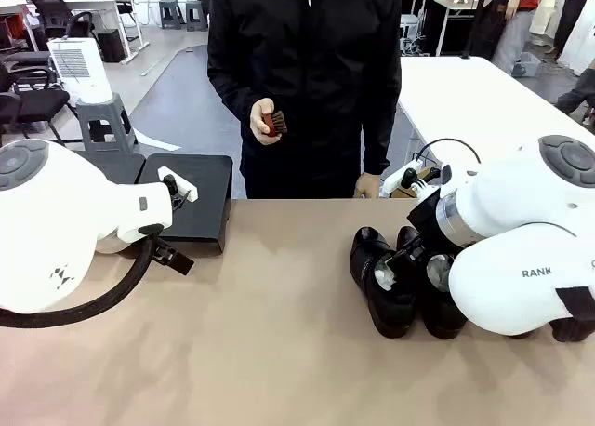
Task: Organize the shoes by placing them on the stand.
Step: Pick up one Shoe and place it in the middle of the table.
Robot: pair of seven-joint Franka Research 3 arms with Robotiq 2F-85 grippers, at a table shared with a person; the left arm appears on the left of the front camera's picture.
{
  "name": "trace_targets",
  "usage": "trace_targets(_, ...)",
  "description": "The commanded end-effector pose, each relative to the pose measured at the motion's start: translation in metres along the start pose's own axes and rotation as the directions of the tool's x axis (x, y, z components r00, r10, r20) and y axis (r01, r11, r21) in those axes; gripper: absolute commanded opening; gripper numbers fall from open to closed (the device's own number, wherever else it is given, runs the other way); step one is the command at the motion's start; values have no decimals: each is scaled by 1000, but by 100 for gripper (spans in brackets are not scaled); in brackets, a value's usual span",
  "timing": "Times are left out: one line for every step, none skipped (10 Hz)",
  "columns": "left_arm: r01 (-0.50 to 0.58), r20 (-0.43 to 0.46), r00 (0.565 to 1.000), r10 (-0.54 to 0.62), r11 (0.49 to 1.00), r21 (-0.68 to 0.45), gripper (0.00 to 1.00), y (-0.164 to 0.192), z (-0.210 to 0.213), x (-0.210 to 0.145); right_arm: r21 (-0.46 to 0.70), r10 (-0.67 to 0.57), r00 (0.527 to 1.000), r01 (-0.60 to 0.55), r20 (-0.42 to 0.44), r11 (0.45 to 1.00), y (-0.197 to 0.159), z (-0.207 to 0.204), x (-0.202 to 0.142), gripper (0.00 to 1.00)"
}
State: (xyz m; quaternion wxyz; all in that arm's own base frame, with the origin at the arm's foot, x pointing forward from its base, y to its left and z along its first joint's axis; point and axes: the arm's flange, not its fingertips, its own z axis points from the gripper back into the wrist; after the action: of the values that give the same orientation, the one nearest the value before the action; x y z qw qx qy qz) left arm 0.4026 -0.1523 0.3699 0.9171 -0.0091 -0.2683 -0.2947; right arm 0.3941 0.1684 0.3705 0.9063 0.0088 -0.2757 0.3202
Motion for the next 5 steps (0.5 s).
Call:
trace_targets(0,0,1000,0,1000,0,100,0,0,0,0,0,1000,0,1,1000,0,0,0,100)
trace_targets(0,0,1000,0,1000,0,100,0,0,0,0,0,1000,0,1,1000,0,0,0,100)
trace_targets(0,0,1000,0,1000,0,100,0,0,0,0,0,1000,0,1,1000,0,0,0,100)
trace_targets(0,0,1000,0,1000,0,100,0,0,0,0,0,1000,0,1,1000,0,0,0,100)
trace_targets(0,0,1000,0,1000,0,100,0,0,0,0,0,1000,0,1,1000,0,0,0,100)
